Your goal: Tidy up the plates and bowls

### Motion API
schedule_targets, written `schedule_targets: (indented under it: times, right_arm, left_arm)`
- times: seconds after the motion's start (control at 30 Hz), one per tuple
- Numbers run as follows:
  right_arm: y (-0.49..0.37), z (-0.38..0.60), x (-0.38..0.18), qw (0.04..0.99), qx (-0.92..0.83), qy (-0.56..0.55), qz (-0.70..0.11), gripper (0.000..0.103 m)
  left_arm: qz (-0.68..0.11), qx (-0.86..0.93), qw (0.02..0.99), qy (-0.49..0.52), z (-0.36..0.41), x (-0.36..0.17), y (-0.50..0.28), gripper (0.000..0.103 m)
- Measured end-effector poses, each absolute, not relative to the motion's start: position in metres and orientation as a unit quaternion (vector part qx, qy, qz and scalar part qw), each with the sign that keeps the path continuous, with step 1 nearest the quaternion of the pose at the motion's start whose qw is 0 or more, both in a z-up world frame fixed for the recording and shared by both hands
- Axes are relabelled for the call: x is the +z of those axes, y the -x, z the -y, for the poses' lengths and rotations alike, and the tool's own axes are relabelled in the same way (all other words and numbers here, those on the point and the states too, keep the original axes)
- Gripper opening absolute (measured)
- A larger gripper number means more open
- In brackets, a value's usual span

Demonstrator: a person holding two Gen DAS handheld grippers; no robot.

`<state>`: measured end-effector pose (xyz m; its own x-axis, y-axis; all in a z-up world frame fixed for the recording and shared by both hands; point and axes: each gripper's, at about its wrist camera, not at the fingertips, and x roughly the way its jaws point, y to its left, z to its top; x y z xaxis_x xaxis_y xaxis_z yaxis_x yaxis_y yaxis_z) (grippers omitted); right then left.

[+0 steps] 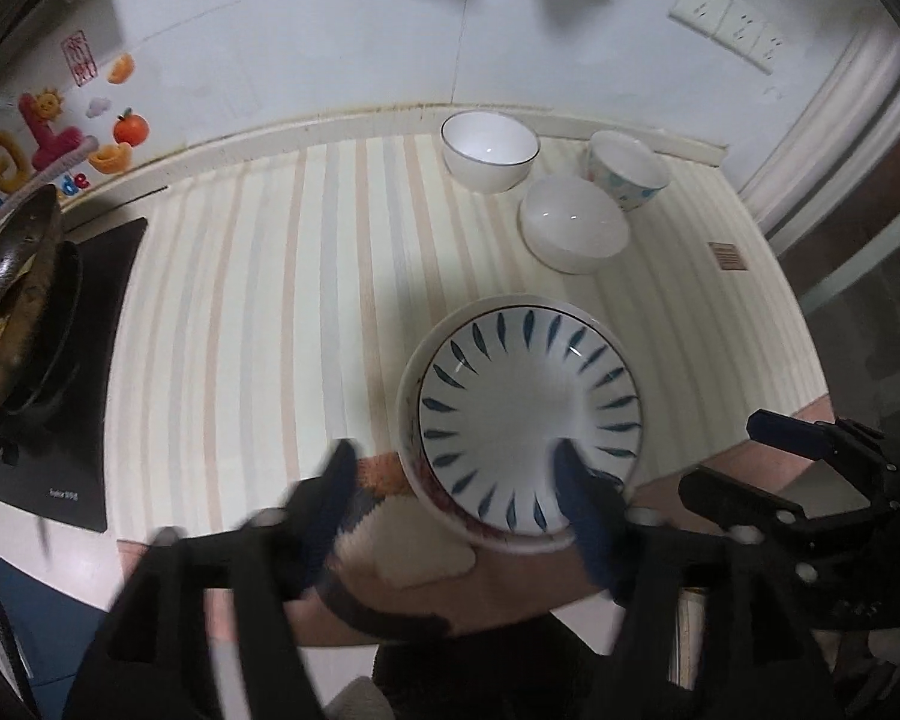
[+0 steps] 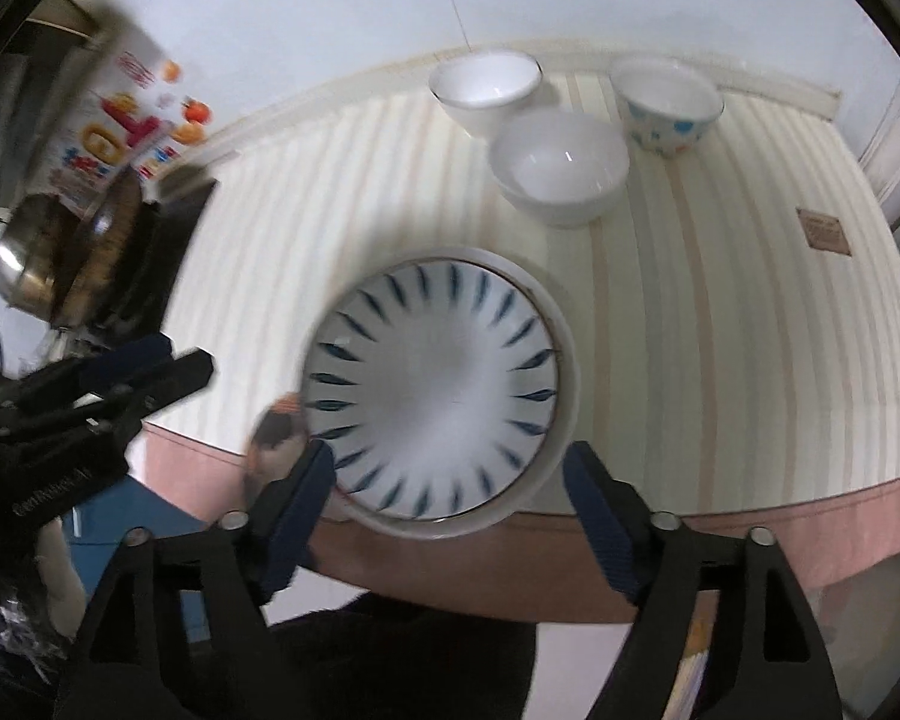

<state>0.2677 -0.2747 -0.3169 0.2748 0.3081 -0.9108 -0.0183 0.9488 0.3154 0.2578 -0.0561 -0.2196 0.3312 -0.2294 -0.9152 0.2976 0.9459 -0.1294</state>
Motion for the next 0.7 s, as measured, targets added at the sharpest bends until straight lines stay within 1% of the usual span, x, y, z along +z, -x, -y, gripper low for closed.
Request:
schedule_targets:
  times: [0.03,0.1,0.17,0.23,0.57,0.6,0.63,0.7]
  right_arm:
    - [-0.26,0.276,-0.309,0.794,0.106,-0.125,-0.585,0.091]
    - [-0.245,0.274,-0.294,0.806,0.104,-0.13,-0.568,0.096]
    - [-0.231,0.271,-0.28,0.819,0.09,-0.128,-0.552,0.099]
    - [-0.218,0.273,-0.269,0.826,0.07,-0.123,-0.546,0.1]
    - [-0.149,0.269,-0.203,0.855,0.024,-0.125,-0.503,0.101]
    - [-0.143,0.268,-0.198,0.857,0.023,-0.124,-0.5,0.101]
    - [-0.137,0.266,-0.191,0.86,0.022,-0.122,-0.495,0.101]
    - [-0.124,0.262,-0.181,0.865,0.019,-0.117,-0.488,0.101]
  left_arm:
    - [-0.549,-0.163,0.819,-0.03,0.053,-0.213,-0.25,0.084]
    - [-0.539,-0.161,0.826,-0.032,0.053,-0.206,-0.24,0.085]
    - [-0.526,-0.156,0.835,-0.036,0.048,-0.196,-0.231,0.086]
    - [-0.52,-0.156,0.839,-0.032,0.04,-0.187,-0.221,0.09]
    - [-0.506,-0.171,0.845,-0.01,0.02,-0.155,-0.178,0.091]
    - [-0.504,-0.173,0.846,-0.01,0.018,-0.152,-0.174,0.094]
    - [-0.501,-0.176,0.847,-0.007,0.017,-0.149,-0.17,0.099]
    - [-0.496,-0.181,0.85,-0.004,0.016,-0.144,-0.164,0.1]
